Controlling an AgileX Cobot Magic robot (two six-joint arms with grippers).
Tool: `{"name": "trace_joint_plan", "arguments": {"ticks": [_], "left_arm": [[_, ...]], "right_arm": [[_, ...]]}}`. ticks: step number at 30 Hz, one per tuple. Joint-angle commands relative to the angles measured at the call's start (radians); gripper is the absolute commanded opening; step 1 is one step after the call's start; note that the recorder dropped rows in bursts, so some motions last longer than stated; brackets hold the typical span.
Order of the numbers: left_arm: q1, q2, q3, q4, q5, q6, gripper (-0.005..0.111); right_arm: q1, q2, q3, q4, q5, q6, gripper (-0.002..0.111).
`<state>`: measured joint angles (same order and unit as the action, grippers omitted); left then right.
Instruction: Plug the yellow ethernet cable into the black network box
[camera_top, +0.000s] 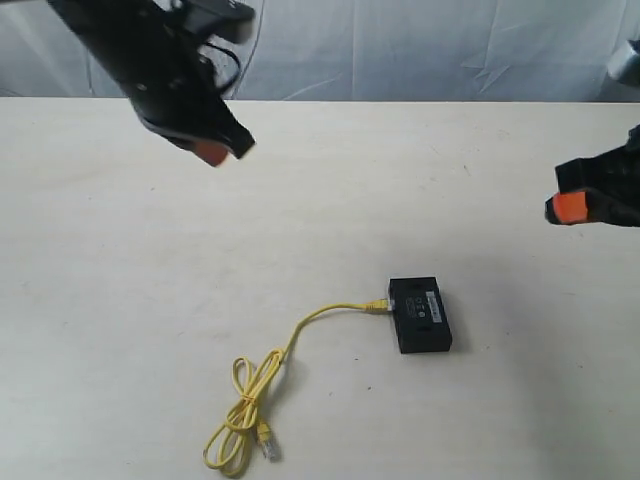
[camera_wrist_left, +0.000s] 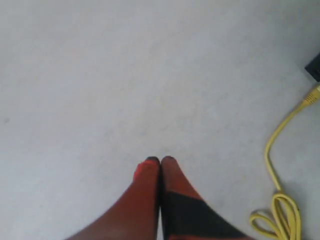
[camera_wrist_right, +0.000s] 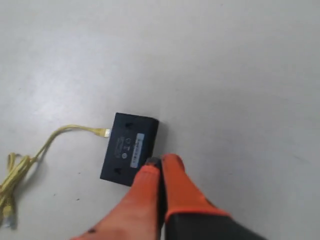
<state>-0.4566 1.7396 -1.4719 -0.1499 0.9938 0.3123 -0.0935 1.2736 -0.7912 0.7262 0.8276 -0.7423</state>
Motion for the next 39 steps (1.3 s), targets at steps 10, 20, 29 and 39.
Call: {"name": "trace_joint_plan", "arguments": {"ticks": [10, 20, 29, 39], "left_arm": [[0.414, -0.764, 0.405, 0.194, -0.178, -0.226, 0.000], [0.417, -0.924, 0.410, 0.236, -0.135, -0.226, 0.000], [0.417, -0.925, 0.410, 0.237, -0.135, -0.226, 0.000], [0.417, -0.925, 0.410, 0.237, -0.135, -0.224, 0.000]], "right_arm": [[-0.004, -0.840, 0.333, -0.112, -0.246, 0.018, 0.000], [0.026, -0.914, 0.333, -0.110, -0.233, 0.020, 0.000], [0.095, -1.054, 0.337, -0.079, -0.232, 0.020, 0.000], [0.095, -1.175, 0.337, -0.132, -0.234, 0.009, 0.000]]}}
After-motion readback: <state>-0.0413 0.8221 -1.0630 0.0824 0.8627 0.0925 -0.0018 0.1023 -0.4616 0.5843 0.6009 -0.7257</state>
